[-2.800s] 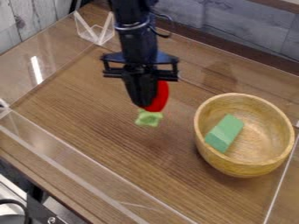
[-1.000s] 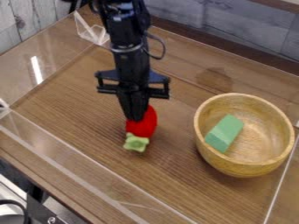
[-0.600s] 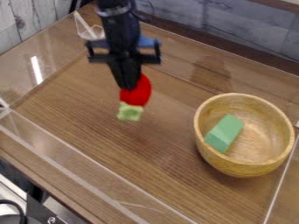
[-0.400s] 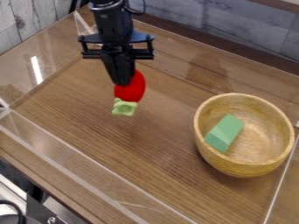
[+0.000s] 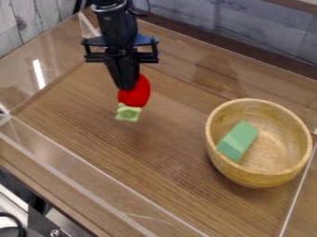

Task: Move the red fruit to the left

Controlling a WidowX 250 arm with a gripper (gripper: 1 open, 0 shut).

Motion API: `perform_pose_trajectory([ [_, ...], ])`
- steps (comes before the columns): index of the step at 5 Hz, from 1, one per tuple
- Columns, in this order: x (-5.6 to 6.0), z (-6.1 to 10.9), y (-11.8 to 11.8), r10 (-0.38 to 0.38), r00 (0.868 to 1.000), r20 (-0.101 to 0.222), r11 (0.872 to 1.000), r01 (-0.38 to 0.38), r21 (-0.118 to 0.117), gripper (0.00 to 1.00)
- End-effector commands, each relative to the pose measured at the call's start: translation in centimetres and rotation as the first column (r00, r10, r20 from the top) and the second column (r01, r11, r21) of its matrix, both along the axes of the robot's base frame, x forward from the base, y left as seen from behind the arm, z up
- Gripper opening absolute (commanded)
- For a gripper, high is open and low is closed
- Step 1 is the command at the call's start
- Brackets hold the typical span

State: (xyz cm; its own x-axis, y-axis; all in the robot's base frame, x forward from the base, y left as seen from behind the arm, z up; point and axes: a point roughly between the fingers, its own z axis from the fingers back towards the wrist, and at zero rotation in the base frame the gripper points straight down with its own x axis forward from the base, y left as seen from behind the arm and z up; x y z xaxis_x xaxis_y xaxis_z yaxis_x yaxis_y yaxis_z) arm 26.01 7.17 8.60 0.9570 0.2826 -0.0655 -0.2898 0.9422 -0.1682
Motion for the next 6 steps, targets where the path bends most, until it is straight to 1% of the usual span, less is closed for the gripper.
perform_pose_trajectory([
  [1,0.93,0.98,0.85,-0.004,0.999,0.043,1.0,0.003,0.02,0.0],
  [6,1.53,0.51,1.84,-0.022,1.0,0.0,1.0,0.022,0.002,0.0],
])
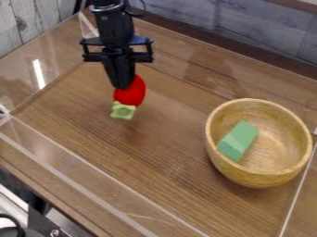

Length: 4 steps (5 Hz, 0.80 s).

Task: Move the red fruit to the left

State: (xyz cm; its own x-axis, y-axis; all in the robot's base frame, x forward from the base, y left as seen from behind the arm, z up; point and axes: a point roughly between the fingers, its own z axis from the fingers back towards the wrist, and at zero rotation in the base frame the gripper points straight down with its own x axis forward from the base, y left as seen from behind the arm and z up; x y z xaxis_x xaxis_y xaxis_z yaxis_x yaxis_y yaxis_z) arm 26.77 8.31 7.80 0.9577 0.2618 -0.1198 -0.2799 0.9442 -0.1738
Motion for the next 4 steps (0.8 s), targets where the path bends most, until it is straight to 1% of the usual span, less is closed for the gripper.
perform_pose_trajectory([
  [1,0.87,1.28,0.88,-0.007,0.999,0.041,1.0,0.007,0.018,0.0],
  [4,0.97,1.09,1.16,-0.028,1.0,0.012,1.0,0.028,0.001,0.0],
])
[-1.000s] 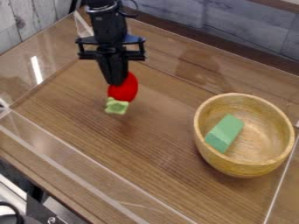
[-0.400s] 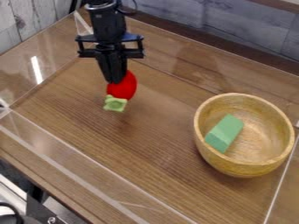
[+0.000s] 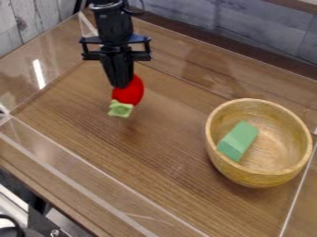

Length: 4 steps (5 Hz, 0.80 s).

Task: Move the red fruit to the left

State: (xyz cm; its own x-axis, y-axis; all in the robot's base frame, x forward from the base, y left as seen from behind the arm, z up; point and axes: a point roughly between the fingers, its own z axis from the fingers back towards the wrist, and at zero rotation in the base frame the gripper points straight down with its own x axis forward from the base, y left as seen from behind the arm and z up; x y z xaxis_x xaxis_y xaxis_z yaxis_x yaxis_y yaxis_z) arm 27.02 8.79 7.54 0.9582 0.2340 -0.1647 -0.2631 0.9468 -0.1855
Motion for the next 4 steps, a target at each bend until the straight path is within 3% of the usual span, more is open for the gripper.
perform_pose_trajectory([
  [1,0.7,1.3,0.7,-0.011,0.999,0.043,1.0,0.01,0.018,0.0],
  [2,0.8,1.3,0.8,-0.015,0.999,0.036,1.0,0.015,0.011,0.0],
  [4,1.5,3.1,4.3,0.018,0.999,0.051,1.0,-0.017,-0.009,0.0],
])
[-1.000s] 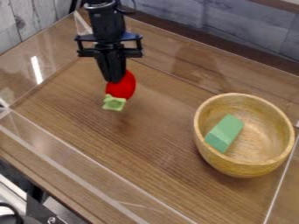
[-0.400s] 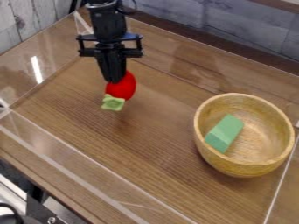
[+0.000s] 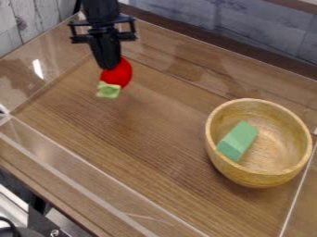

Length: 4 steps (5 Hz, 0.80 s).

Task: Move the red fruit to the left

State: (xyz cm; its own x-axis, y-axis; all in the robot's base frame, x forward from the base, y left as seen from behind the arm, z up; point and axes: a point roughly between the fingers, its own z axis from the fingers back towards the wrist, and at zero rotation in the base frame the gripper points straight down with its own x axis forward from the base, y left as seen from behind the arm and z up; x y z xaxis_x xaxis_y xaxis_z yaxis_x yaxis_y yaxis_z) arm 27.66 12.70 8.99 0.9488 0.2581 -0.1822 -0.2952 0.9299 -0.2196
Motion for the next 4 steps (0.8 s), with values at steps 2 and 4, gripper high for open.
perform_pose_trajectory([
  [2,1.3,0.8,2.6,-0.016,0.999,0.049,1.0,0.014,0.027,0.0],
  [4,1.7,-0.5,3.3,-0.018,0.999,0.039,1.0,0.017,0.02,0.0],
])
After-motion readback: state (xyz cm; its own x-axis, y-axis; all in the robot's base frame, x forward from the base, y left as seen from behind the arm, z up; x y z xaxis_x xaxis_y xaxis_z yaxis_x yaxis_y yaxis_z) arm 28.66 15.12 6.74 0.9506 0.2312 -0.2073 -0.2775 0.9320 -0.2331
